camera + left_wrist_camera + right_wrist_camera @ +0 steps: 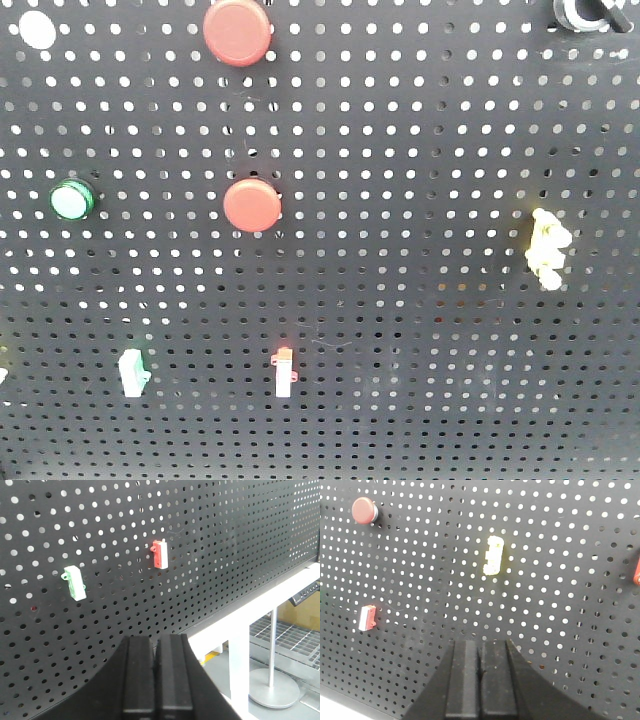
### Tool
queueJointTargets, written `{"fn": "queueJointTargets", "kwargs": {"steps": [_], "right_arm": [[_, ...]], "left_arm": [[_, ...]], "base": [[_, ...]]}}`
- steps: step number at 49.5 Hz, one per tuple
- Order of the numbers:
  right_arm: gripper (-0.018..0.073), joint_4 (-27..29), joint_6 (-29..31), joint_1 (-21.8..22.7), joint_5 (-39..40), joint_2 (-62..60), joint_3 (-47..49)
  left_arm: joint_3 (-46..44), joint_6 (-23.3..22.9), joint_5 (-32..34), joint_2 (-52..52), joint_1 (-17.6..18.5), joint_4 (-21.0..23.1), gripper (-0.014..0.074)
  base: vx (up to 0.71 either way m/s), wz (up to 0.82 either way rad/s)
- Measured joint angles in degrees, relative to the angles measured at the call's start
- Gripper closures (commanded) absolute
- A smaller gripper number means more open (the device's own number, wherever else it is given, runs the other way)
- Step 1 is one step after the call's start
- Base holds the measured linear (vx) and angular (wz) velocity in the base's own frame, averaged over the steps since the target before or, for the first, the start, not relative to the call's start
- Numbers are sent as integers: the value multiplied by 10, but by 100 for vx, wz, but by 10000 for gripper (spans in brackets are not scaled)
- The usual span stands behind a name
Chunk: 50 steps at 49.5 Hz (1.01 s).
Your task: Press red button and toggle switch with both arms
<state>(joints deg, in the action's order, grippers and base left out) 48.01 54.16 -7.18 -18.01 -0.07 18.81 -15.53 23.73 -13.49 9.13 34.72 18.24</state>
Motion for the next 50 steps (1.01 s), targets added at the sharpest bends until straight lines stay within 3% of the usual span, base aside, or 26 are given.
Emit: {"fn": "queueJointTargets", "kwargs": {"steps": [10, 18, 24, 30, 37, 50], "right_arm": [[562, 0, 0, 0, 0, 0, 0], [562, 0, 0, 0, 0, 0, 0], [562, 0, 0, 0, 0, 0, 0], [562, 0, 0, 0, 0, 0, 0], [562, 0, 0, 0, 0, 0, 0], [562, 0, 0, 0, 0, 0, 0]], "left_arm": [[26, 0, 1, -6, -11, -12, 594], [84, -10, 17, -27, -81, -69, 594], [138, -55, 55, -57, -138, -106, 594], [170, -105, 97, -91, -171, -119, 594], [171, -135, 100, -98, -183, -129, 594], [171, -139, 99, -98, -183, -130, 594]], "base": [[0, 0], [0, 0], [0, 0], [0, 0], [0, 0], [0, 0]]}}
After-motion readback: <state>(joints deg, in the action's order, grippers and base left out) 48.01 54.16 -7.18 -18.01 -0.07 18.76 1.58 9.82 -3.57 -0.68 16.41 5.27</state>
